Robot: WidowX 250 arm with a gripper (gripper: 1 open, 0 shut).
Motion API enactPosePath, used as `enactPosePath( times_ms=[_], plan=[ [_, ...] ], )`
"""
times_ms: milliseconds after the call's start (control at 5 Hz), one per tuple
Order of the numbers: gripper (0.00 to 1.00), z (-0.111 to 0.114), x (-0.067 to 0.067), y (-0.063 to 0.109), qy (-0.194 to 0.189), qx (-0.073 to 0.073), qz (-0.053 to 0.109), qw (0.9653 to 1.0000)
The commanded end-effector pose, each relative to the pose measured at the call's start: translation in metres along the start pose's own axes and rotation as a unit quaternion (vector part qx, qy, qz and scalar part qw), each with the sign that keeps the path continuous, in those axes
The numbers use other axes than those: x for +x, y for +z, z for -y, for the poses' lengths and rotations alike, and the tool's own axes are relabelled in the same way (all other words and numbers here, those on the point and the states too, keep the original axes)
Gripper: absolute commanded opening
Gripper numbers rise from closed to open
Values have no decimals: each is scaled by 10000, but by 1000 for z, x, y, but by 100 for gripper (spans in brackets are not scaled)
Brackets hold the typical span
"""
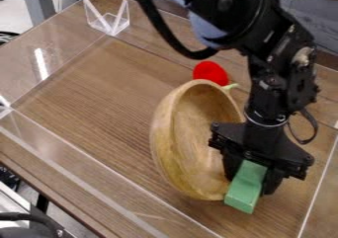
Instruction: Remove the green stick from the brown bowl and put it on the table
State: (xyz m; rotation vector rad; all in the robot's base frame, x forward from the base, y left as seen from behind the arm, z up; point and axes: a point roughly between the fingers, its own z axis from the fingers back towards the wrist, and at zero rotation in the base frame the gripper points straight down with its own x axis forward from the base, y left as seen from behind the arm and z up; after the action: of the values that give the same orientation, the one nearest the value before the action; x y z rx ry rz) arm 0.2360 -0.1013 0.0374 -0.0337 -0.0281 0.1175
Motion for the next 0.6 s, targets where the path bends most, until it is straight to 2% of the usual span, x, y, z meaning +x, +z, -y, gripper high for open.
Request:
enactPosePath(
  times_ms=[0, 200, 400],
  plan=[
    [0, -10, 9, 13, 64, 9, 54, 10000],
    [0, -14, 14, 22, 64, -4, 42, 10000],
    [0, -1, 9, 24, 239, -20, 61, 9997]
  ],
)
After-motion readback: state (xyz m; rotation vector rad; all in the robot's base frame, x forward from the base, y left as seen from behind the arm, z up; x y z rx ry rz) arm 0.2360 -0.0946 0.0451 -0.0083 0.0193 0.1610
